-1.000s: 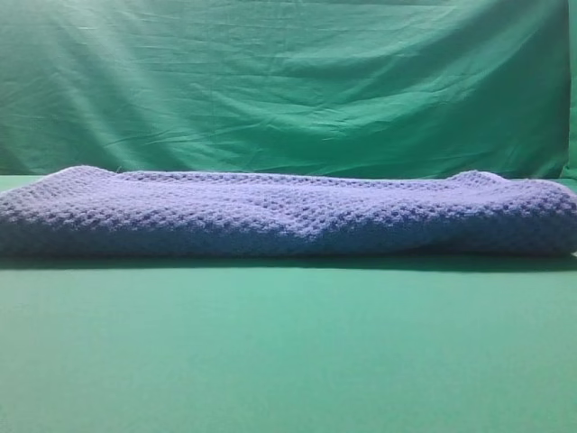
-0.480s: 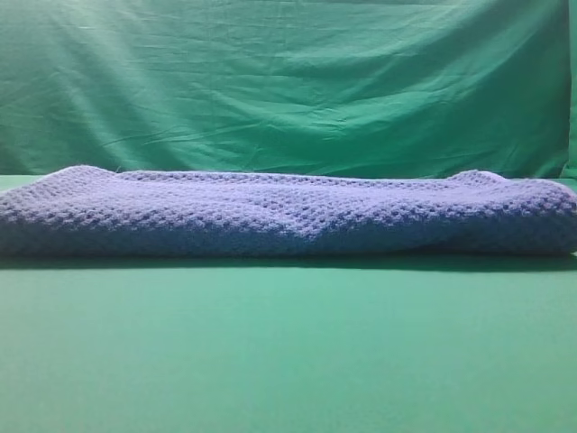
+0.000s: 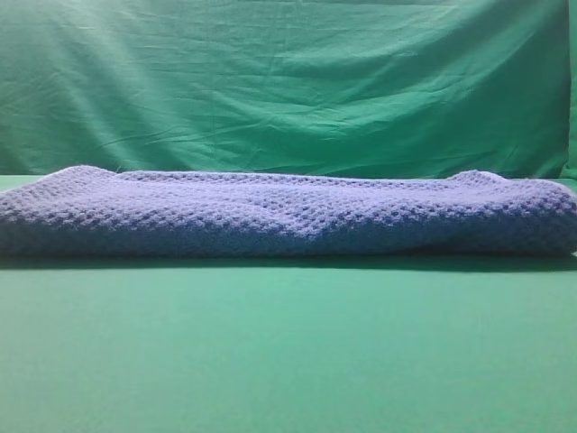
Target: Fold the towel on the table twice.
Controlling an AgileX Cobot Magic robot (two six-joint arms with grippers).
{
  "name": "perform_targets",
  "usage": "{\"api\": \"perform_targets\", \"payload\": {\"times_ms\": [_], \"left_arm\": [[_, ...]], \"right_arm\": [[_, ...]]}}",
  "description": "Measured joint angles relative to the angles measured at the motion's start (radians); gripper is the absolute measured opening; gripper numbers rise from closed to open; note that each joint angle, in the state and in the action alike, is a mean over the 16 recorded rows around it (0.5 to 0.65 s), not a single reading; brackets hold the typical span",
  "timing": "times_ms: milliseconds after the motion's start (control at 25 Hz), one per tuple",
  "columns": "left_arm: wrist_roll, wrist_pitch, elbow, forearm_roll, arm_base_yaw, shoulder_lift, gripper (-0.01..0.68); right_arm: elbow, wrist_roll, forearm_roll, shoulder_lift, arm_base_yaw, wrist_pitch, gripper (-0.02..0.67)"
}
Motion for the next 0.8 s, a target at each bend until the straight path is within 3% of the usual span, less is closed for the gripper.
{"api": "perform_targets", "payload": {"times_ms": [800], "left_arm": [[0.0, 0.0, 0.0, 0.0, 0.001, 0.0, 0.0]], "right_arm": [[0.102, 0.0, -0.008, -0.122, 0.0, -0.102, 0.0]]}}
